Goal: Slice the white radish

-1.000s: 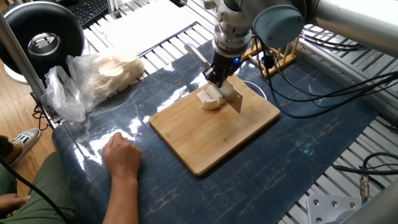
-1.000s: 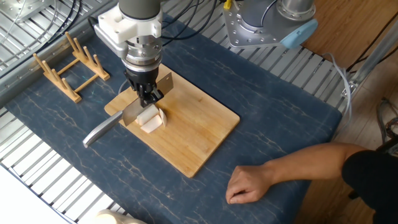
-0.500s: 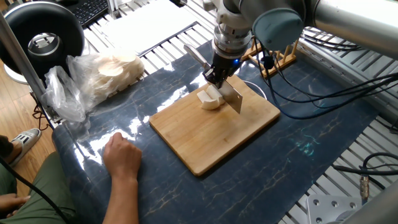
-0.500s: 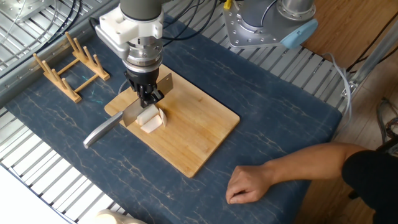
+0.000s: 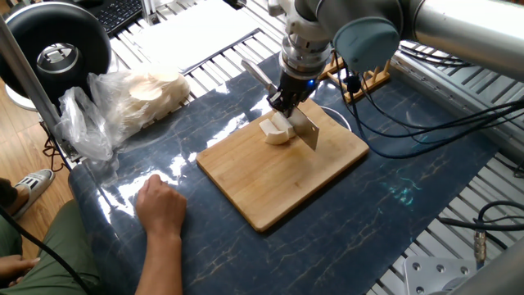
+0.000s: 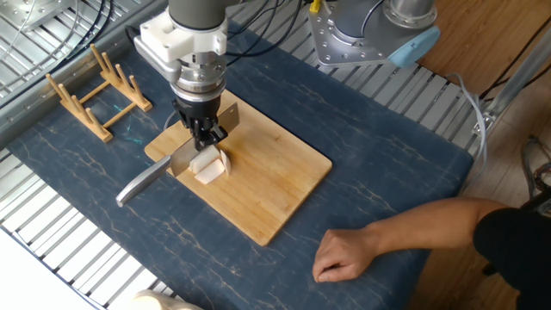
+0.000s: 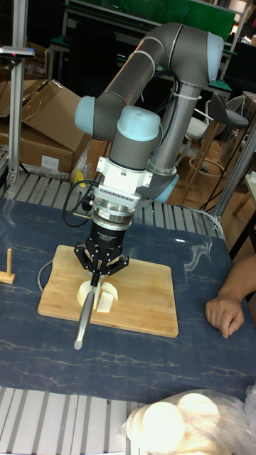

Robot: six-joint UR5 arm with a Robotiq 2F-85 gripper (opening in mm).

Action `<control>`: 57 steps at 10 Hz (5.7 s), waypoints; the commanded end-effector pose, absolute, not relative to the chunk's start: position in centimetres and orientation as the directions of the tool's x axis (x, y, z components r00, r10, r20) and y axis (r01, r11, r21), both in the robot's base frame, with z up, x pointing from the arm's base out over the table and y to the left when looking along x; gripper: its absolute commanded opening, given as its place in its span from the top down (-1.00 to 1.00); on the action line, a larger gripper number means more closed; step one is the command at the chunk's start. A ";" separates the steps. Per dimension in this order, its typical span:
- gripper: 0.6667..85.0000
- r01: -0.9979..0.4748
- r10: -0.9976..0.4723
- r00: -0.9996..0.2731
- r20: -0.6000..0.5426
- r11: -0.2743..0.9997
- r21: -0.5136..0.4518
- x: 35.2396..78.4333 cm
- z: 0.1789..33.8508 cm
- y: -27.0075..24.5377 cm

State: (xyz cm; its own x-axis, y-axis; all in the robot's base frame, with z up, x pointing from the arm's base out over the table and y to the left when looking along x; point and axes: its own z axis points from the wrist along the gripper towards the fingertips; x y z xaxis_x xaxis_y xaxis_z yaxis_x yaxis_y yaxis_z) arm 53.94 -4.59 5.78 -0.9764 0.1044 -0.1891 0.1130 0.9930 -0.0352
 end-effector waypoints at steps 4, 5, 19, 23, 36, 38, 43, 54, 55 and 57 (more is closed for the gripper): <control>0.99 0.114 0.108 -0.970 -0.218 0.993 -0.015 54.5 5.4 -4.3; 0.99 0.111 0.106 -0.969 -0.225 0.994 -0.010 54.6 5.2 -4.2; 0.99 0.159 0.161 -0.975 -0.150 0.987 0.024 53.5 6.1 -3.0; 0.99 0.169 0.168 -0.983 -0.069 0.986 -0.006 52.4 7.8 -3.3; 0.99 0.177 0.177 -0.984 -0.031 0.984 -0.025 52.6 9.2 -4.7; 0.99 0.205 0.206 -0.978 0.037 0.978 -0.026 51.8 10.5 -5.6; 0.99 0.342 0.342 -0.939 0.031 0.940 -0.002 52.5 12.0 -5.0; 0.99 0.406 0.407 -0.913 0.017 0.913 -0.034 54.0 10.3 -4.4; 0.99 0.406 0.407 -0.914 0.011 0.913 -0.033 54.2 10.1 -4.3; 0.99 0.400 0.400 -0.916 -0.007 0.916 -0.032 54.6 9.8 -4.3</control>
State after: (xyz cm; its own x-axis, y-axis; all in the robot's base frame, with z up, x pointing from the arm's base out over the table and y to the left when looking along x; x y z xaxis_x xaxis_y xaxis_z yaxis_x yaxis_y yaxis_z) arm 53.84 -4.75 10.11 -0.9174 0.3978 0.0126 0.3969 0.9166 -0.0478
